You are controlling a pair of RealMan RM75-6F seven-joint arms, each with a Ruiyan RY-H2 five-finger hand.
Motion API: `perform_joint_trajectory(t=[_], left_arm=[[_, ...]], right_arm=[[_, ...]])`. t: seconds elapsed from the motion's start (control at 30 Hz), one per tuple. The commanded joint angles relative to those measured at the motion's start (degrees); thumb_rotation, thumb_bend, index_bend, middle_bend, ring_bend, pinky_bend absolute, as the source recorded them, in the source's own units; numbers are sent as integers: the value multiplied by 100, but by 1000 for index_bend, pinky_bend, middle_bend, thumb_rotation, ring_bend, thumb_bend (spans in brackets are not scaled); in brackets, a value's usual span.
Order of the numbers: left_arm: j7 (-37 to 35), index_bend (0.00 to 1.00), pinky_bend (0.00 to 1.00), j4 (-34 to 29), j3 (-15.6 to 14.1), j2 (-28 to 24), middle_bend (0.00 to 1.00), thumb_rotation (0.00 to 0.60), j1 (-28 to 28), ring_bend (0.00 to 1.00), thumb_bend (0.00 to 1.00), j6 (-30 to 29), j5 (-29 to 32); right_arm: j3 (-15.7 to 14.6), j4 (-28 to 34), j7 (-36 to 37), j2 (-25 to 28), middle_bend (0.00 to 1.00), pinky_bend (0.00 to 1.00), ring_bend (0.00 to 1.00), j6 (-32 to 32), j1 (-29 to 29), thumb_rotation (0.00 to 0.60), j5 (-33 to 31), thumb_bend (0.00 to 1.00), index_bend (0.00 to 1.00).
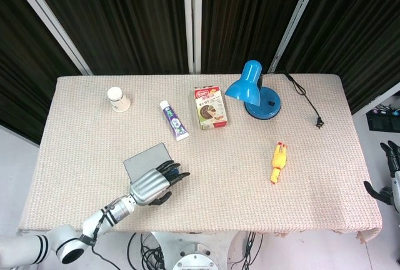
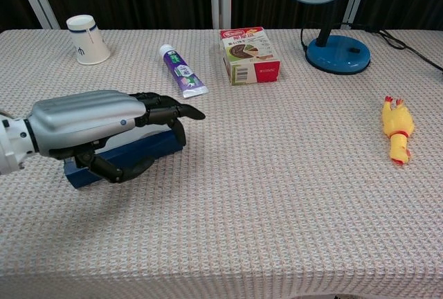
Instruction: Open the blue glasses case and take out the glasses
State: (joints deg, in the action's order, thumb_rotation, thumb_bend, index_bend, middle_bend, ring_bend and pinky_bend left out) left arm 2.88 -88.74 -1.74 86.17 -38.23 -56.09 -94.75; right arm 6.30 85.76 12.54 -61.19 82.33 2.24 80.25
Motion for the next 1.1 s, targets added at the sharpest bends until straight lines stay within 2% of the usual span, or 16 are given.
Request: perform_joint_trajectory(t=[0.03,0.3,0.6,0.73,1.1], left_arm=[[368,10,53,97,87,80,240,600,-13,0,559,148,288],[751,10,49,80,272,89,249,600,-77,0,586,404,851],[830,10,30,-134,596,-113,256,600,-146,0,591,664,1744],[793,10,1,-77,688,-90,257,600,-186,0,603,687,1933],[1058,11,0,251,813,62,250,600,-310,0,616,743,2423]], right_arm=[[0,-18,-4,-12,0,0,0,-13,9,600,-4,176,0],[5,-94,36,-40,0,0,0,-47,5,600,-58,176,0],[-4,-151,50,-88,0,0,0,-92,25,600,-58,176,0],[-7,-140,15,-99,0,0,0,-122,45,600,-56,176,0],[4,-90,-37,-79,0,0,0,-120,41,600,-92,176,0]])
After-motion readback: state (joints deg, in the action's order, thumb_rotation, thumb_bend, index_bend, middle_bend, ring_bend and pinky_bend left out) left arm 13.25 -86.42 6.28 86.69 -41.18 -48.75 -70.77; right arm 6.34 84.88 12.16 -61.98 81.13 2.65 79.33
